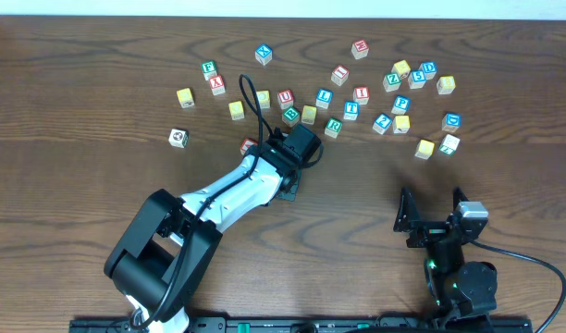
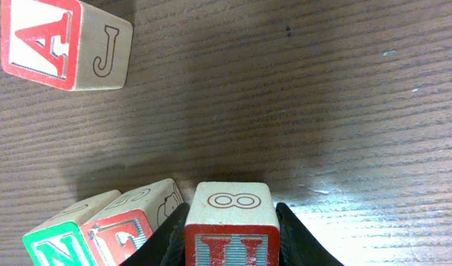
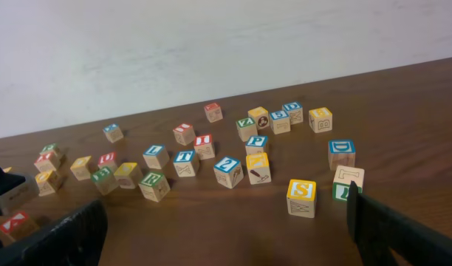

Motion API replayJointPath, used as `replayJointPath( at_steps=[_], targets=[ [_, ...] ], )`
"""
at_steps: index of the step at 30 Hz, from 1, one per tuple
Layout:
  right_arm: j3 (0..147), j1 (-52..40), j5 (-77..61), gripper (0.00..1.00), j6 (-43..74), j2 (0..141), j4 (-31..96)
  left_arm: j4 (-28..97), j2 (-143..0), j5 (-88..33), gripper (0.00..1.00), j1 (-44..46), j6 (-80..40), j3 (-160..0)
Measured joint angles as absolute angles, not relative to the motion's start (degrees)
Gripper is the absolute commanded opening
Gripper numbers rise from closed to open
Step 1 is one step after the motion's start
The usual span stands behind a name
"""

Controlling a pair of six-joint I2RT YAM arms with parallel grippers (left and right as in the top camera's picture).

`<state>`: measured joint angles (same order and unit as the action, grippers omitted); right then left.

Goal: Spell out NEURIPS
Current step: 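Lower the U block beside the E block and align it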

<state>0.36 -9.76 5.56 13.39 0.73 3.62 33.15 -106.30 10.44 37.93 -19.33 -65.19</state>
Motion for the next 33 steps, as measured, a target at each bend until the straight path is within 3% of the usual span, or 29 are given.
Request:
replayJointPath(
  at_steps=[33],
  targets=[
    [0.4,-9.8,5.6,0.99,13.4,0.7,3.6,35.6,-106.3,10.5,0.07,37.9,-19.5,-65.2]
  ],
)
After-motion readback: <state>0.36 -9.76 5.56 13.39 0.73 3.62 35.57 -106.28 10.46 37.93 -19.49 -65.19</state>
